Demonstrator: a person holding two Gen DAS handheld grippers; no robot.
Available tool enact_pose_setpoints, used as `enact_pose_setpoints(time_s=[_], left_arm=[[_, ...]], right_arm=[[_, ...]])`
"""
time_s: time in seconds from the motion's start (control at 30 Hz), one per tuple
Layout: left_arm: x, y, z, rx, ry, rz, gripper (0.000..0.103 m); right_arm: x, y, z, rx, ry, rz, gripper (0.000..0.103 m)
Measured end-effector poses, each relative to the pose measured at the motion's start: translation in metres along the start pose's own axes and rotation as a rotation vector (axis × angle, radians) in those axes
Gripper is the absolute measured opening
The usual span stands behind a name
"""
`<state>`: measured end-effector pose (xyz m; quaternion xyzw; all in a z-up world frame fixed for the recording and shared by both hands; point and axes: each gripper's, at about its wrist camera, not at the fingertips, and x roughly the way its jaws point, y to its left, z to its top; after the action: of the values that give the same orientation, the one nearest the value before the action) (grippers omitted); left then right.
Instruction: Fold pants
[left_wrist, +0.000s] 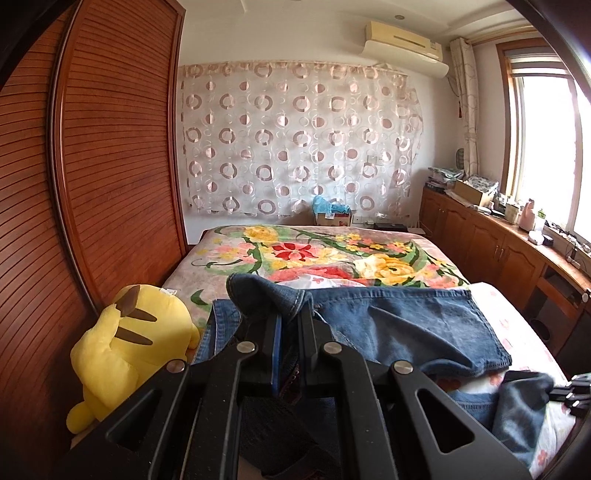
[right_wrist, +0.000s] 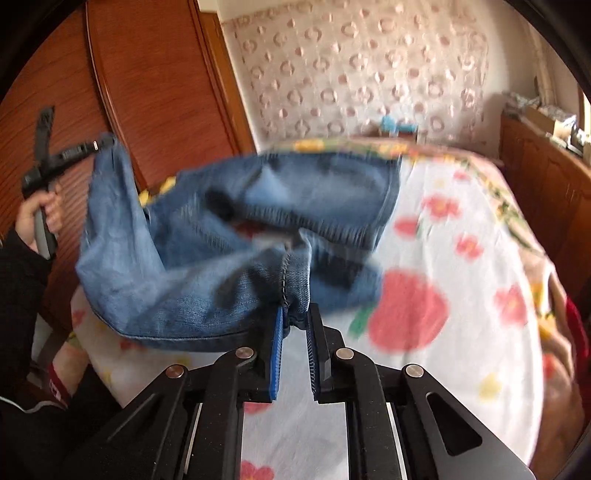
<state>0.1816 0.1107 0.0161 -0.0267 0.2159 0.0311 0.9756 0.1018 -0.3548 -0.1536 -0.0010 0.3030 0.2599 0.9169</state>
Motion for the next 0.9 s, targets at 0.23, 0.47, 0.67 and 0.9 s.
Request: enact_pose_setpoints(time_s=[0.23,0.47,0.67,0.9], left_arm=[[0.018,0.012,0.019,-0.034,-0.011,0.012,0.008],[0.039,0.028,0.035,-0.075,-0.015,0.029,0.008],[0.058,0.041,0.05,-0.11,-0.034,0.048,0.008],[0.092,0.046,0.061,-0.122,-0.032,0.052,0.008]], right_arm=[[-0.021,-0.014,0.059,-0.032,-0.133,-0.088,0.012],[-0.01,-0.021,0.101,-0.073,-0.183,-0.156,0.012],[0.01,-0.011,0.121,-0.091,-0.212,-0.181,0.011],[0.044,-0.005,0.142,-0.105,-0.214,-0.222,0.011]])
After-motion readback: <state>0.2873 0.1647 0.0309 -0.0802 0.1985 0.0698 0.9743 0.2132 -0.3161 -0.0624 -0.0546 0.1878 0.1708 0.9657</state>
